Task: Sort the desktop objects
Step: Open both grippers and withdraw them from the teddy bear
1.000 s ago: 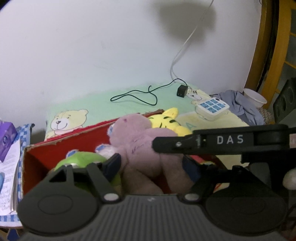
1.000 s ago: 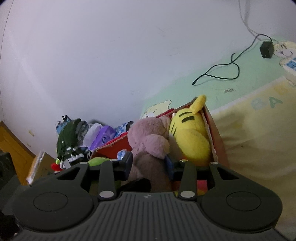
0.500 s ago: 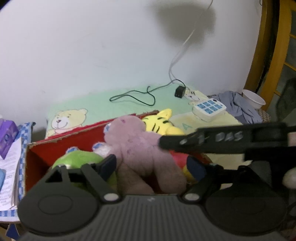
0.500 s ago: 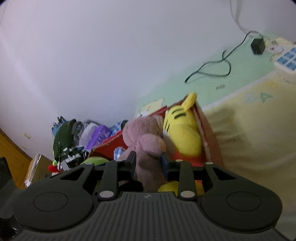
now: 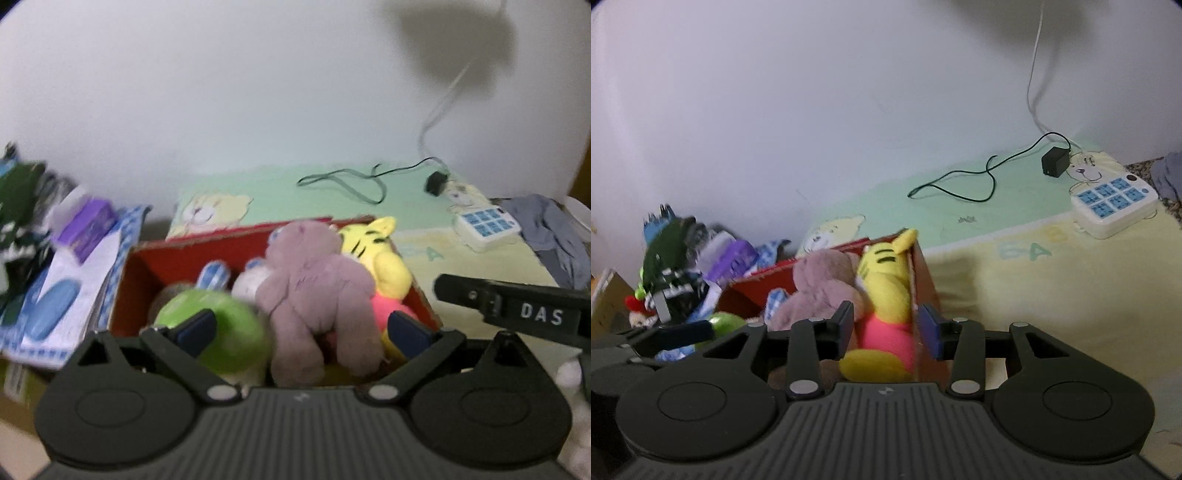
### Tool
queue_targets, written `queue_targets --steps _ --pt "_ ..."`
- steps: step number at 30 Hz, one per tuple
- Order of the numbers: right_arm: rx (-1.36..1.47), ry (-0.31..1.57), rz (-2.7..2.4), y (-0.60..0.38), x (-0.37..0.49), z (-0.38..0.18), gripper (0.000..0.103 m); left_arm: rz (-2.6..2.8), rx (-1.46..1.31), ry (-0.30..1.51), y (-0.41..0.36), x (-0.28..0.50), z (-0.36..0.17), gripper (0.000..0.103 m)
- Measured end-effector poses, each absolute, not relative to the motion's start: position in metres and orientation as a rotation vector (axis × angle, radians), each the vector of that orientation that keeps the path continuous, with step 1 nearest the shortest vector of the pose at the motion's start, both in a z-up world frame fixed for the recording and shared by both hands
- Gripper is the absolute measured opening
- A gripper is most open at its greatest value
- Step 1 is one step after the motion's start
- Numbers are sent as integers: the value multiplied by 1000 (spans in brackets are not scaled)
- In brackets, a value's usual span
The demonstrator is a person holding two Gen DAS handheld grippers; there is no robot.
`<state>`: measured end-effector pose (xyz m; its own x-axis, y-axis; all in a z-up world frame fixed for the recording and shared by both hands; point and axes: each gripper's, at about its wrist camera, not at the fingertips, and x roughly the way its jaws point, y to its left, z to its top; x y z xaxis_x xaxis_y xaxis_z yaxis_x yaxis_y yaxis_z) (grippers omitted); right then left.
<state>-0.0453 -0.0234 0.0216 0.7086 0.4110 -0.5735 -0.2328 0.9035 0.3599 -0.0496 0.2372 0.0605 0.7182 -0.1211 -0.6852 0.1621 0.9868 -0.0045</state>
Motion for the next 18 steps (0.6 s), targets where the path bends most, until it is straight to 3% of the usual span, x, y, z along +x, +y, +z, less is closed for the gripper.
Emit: queue_targets --steps 18 --pt "115 803 465 -55 -52 16 44 212 -32 911 203 -81 39 100"
